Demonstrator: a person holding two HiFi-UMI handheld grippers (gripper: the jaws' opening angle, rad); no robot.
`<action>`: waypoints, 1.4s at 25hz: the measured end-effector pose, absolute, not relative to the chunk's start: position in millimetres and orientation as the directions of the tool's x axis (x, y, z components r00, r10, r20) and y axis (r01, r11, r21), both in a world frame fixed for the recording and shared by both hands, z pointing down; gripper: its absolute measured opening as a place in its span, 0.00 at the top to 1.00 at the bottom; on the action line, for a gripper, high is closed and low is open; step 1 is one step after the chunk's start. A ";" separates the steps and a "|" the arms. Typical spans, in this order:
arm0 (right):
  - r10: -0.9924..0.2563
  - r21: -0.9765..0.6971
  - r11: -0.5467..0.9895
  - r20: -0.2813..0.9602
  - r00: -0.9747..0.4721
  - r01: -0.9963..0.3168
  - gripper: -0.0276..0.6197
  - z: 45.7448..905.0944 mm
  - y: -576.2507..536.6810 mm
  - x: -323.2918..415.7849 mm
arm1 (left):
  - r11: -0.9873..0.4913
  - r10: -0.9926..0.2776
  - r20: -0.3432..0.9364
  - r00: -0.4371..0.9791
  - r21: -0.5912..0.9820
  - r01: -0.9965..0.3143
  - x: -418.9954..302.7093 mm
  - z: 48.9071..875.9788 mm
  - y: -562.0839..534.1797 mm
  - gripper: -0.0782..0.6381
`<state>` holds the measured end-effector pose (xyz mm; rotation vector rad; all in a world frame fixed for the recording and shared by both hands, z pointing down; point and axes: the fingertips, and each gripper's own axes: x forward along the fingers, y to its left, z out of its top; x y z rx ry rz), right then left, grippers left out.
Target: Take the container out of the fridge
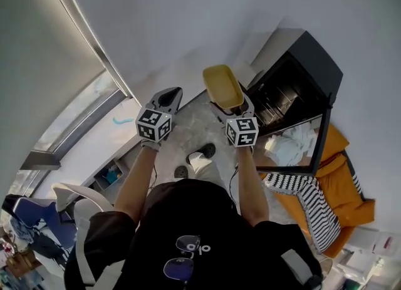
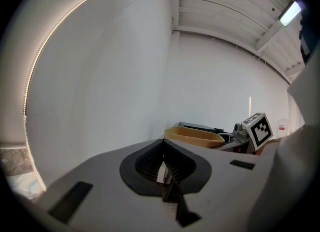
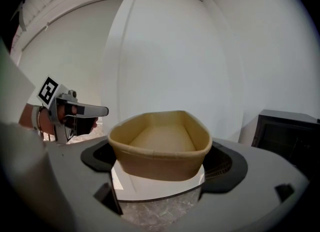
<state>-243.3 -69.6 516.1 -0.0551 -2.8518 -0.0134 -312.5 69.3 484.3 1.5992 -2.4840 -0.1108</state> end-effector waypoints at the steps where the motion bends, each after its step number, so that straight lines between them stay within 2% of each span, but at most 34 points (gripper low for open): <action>1: 0.042 0.003 0.999 0.286 -0.957 0.045 0.15 516.3 -65.8 -244.7 | 0.422 -0.906 0.116 -0.407 0.162 -0.892 -313.0 485.0 73.0 0.88; 35: 0.051 0.013 0.998 0.285 -0.957 0.057 0.15 517.9 -61.2 -231.0 | 0.431 -0.901 0.121 -0.416 0.157 -0.888 -300.7 491.5 86.1 0.88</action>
